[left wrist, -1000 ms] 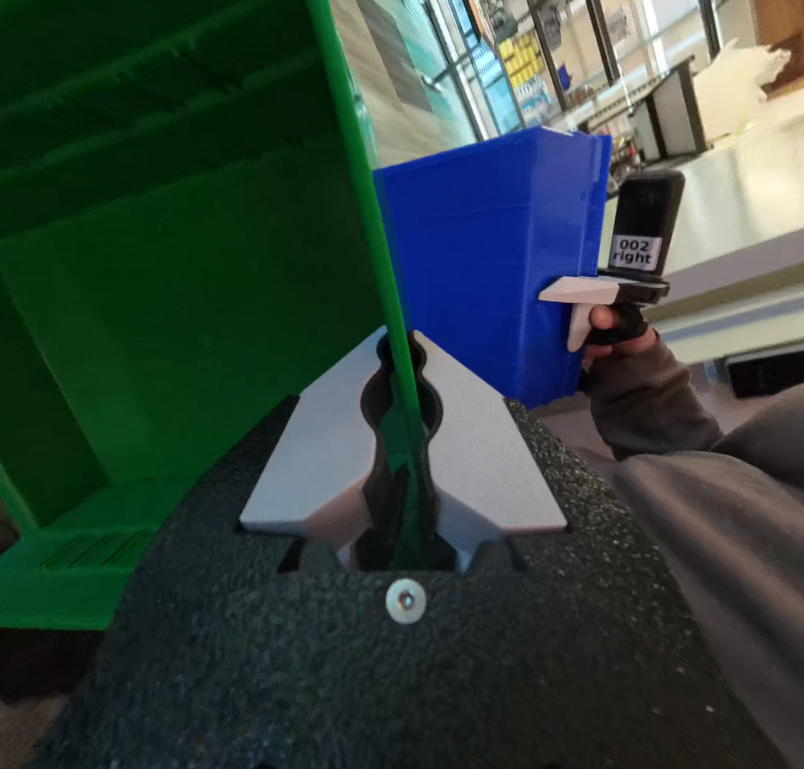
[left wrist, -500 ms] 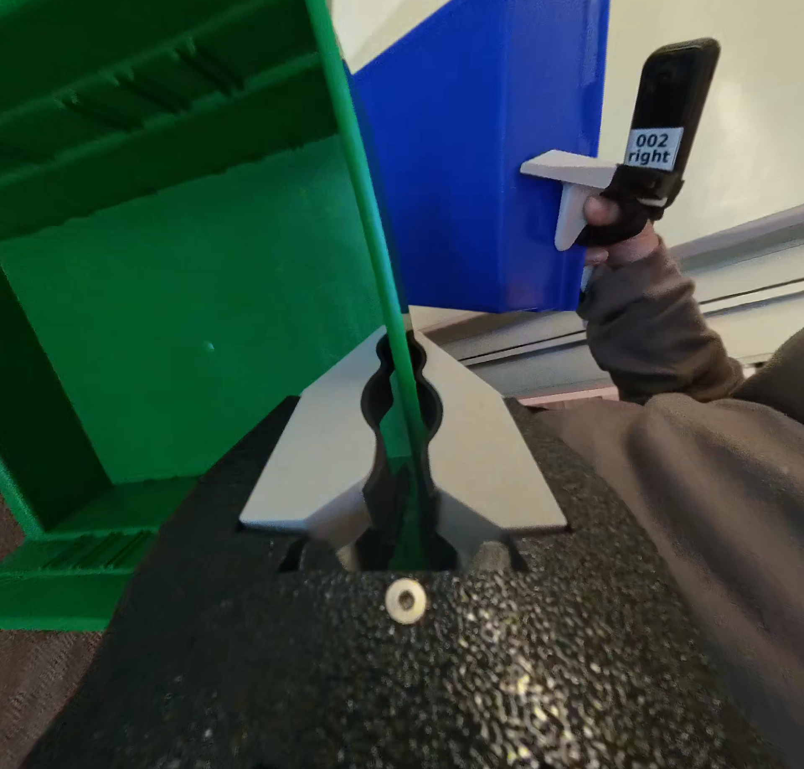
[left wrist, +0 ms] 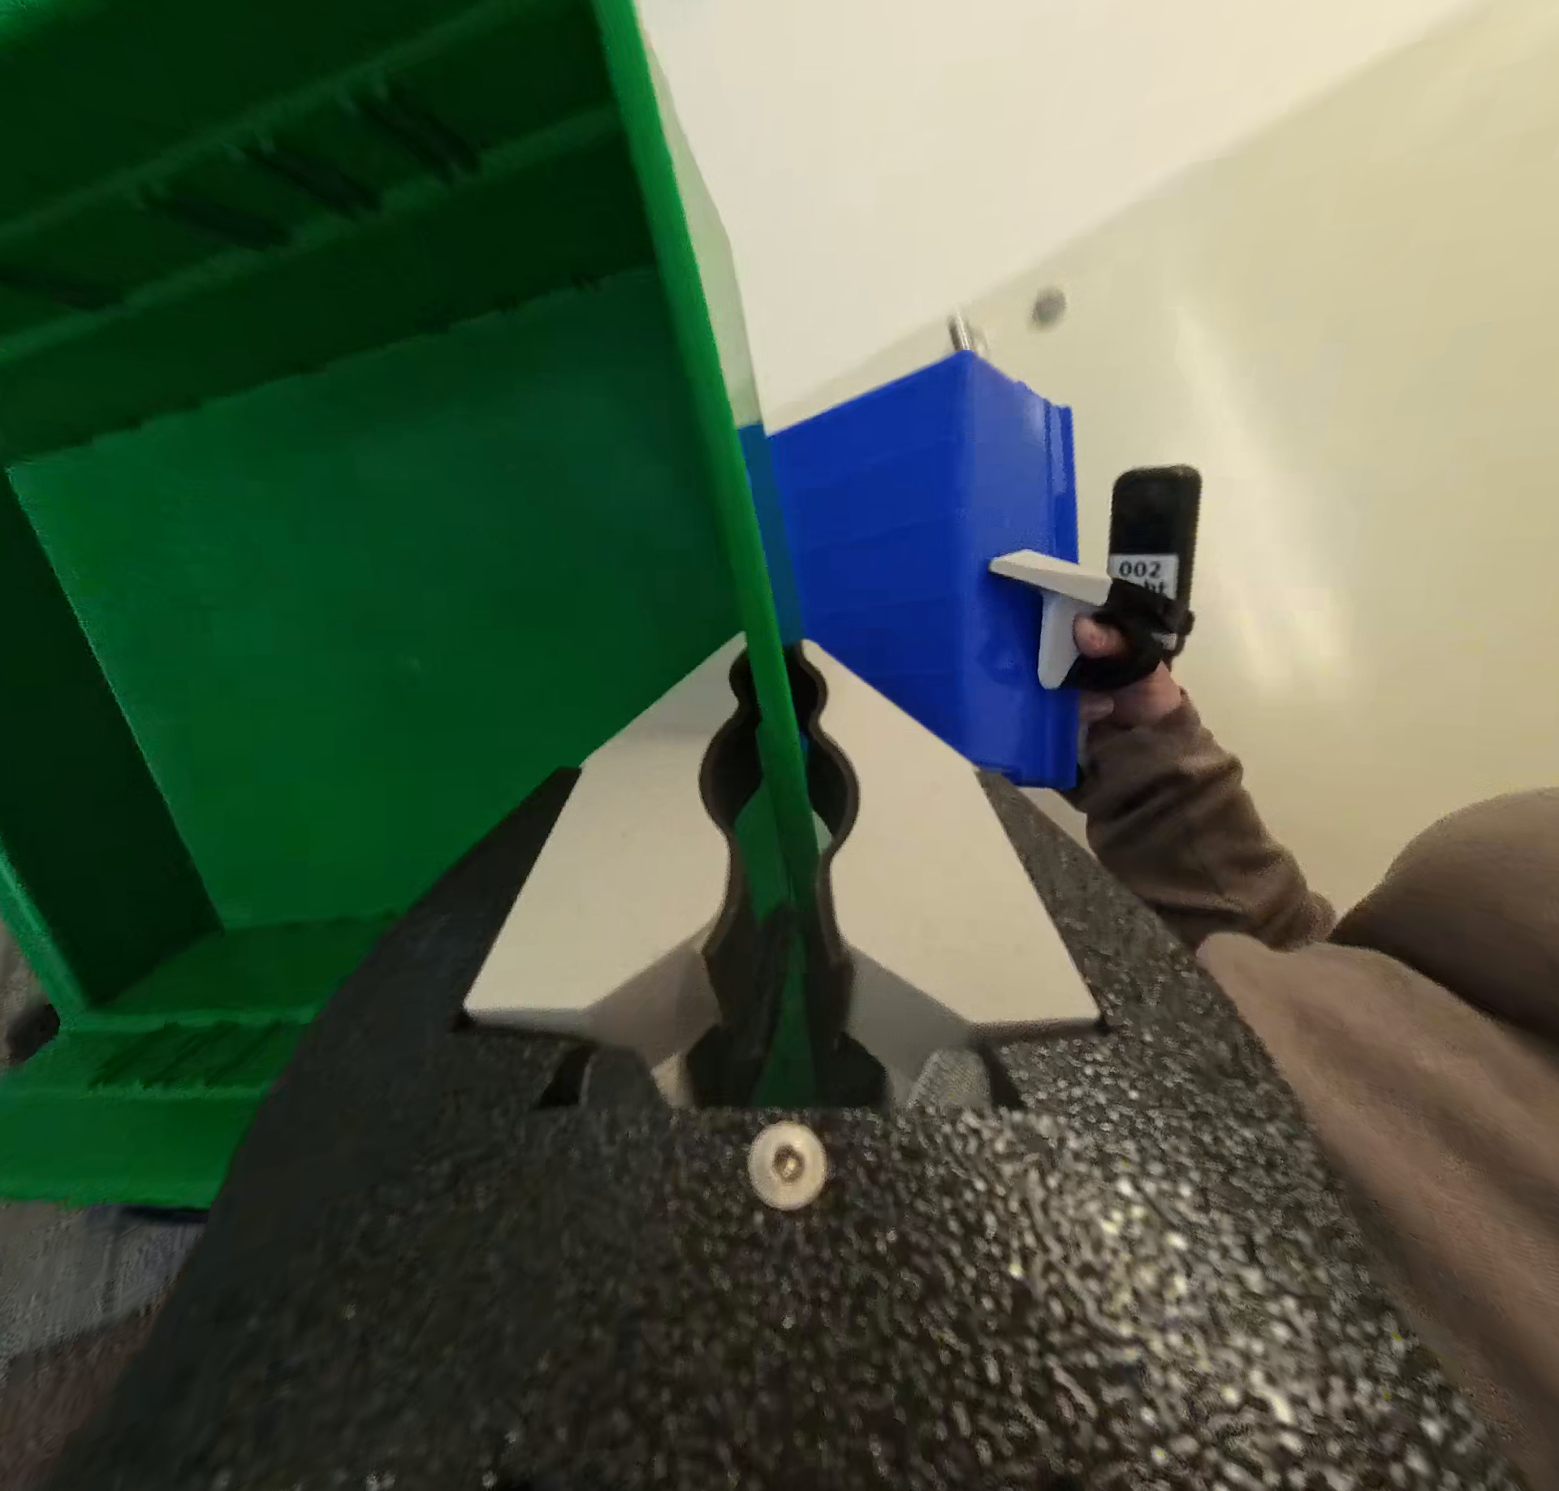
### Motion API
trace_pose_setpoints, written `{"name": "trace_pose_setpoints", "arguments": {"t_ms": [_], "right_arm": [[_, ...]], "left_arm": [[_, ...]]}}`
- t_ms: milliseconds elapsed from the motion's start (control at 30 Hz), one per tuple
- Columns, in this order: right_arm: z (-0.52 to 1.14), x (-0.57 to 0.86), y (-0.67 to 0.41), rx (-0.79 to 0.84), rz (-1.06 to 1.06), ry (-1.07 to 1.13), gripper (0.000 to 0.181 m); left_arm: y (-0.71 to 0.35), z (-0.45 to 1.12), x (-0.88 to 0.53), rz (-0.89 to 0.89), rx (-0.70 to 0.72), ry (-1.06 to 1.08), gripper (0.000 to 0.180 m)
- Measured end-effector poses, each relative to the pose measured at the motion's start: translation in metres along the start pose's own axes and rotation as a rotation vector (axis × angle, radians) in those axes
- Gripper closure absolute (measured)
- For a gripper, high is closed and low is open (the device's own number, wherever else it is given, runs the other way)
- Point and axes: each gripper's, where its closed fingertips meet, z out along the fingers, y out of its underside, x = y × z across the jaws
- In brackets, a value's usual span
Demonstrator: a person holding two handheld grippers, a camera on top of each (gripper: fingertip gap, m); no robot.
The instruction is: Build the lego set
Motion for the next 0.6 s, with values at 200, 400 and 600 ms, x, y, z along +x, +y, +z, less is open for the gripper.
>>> {"name": "trace_pose_setpoints", "arguments": {"t_ms": [200,400,600], "right_arm": [[0.082,0.058,-0.157,-0.011,-0.061,-0.019,0.179],[0.183,0.140,-0.323,0.073,-0.057,0.006,0.179],[0.271,0.218,-0.490,0.129,0.150,0.037,0.180]], "left_arm": [[-0.169,0.011,-0.083,-0.024,0.170,-0.090,0.177],[-0.321,0.017,-0.205,-0.035,0.287,-0.227,0.178],[-0.491,0.061,-0.308,-0.136,0.326,-0.286,0.178]]}}
